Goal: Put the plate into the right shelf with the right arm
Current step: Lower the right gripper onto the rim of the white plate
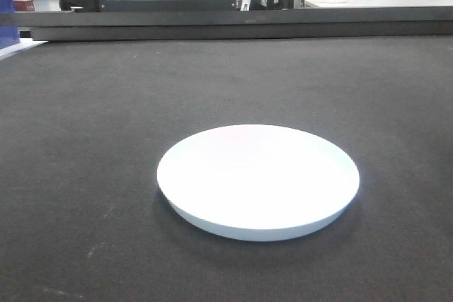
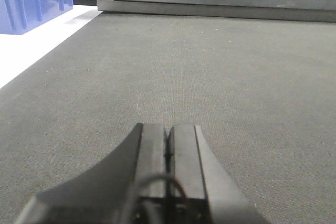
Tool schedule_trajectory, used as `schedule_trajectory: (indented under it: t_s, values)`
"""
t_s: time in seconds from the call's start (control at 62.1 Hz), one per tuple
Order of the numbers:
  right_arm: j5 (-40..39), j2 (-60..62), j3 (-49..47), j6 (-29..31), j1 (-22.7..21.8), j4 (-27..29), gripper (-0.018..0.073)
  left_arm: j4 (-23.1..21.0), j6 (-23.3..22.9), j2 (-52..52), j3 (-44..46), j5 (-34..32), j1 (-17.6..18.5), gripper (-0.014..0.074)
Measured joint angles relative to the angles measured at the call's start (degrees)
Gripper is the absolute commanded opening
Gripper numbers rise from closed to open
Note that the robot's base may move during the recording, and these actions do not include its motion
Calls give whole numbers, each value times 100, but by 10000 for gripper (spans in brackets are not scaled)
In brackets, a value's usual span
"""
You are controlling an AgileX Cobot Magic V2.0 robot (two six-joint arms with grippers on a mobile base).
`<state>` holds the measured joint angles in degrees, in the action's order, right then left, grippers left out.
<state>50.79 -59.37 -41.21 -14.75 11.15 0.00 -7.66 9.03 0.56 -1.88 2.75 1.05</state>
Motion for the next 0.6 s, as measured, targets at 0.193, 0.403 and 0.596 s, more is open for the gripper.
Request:
schedule_trajectory:
  t_s: [0.193,0.403,0.596]
  values:
    - [168,-911,-538,-481,565,-30,623,0,0,0,0,0,0,-128]
    - [312,-1989,-1438,-712,1164,-66,623,0,0,0,0,0,0,-128]
    - [636,-3099,-2395,-1020,1432,-66,623,0,0,0,0,0,0,-128]
